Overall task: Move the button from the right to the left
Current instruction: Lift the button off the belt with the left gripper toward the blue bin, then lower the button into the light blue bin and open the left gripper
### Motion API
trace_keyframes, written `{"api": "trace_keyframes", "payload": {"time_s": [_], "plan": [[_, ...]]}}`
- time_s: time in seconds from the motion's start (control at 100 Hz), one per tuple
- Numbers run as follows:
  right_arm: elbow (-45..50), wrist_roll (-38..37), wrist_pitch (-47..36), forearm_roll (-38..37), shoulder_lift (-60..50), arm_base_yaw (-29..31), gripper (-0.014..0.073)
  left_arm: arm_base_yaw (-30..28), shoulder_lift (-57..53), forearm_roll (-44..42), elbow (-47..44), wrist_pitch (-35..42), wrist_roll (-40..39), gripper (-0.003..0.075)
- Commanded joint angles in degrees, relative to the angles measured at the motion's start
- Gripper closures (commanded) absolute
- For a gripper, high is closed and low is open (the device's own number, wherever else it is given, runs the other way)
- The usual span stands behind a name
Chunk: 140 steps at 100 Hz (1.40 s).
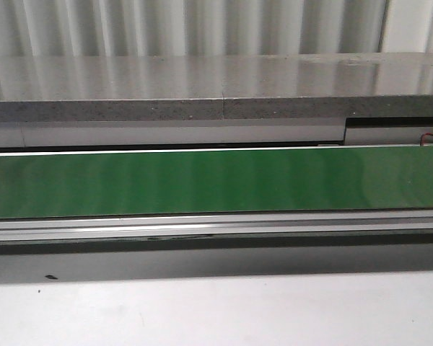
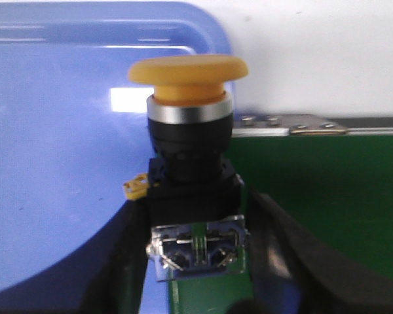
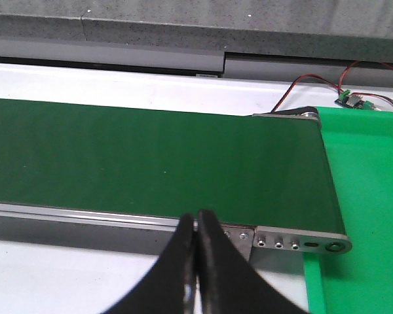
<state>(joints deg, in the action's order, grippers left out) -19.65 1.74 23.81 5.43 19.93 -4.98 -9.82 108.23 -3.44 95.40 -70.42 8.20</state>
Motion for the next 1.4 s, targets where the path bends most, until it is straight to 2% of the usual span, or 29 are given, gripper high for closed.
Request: {"api": "trace_keyframes", "payload": {"time_s": [0.0,0.23,0.34,0.46,0.76,0.84,0.96,1.06,1.32,1.39], "plan": [[-1.5,0.4,-4.8,-0.2,0.3,0.0,0.0662,-3.1,-3.2,0.0,0.8,-2.2,3.3,0.0618],[-1.5,0.4,-4.8,-0.2,0.3,0.0,0.0662,-11.1,-0.9,0.0,-0.9,-2.0,5.7,0.0618],[-1.5,0.4,-4.8,-0.2,0.3,0.0,0.0662,-12.9,1.2,0.0,-1.3,-2.0,5.8,0.0618],[-1.5,0.4,-4.8,-0.2,0.3,0.0,0.0662,-13.4,4.5,0.0,-1.7,-2.0,8.1,0.0618],[-1.5,0.4,-4.8,-0.2,0.3,0.0,0.0662,-13.4,10.7,-0.2,-1.7,-1.5,8.2,0.0608],[-1.5,0.4,-4.8,-0.2,0.3,0.0,0.0662,-13.4,10.7,-0.5,-1.7,-1.2,8.2,0.0539],[-1.5,0.4,-4.8,-0.2,0.3,0.0,0.0662,-13.4,10.7,-1.2,-1.3,-0.8,8.4,0.0323],[-1.5,0.4,-4.8,-0.2,0.3,0.0,0.0662,-13.4,10.6,-1.1,-1.3,-0.8,8.4,0.0213],[-1.5,0.4,-4.8,-0.2,0.3,0.0,0.0662,-12.9,5.4,1.5,-1.1,2.2,7.9,0.021],[-1.5,0.4,-4.8,-0.2,0.3,0.0,0.0662,-12.5,2.8,2.5,-1.1,4.1,6.5,0.0248]]}}
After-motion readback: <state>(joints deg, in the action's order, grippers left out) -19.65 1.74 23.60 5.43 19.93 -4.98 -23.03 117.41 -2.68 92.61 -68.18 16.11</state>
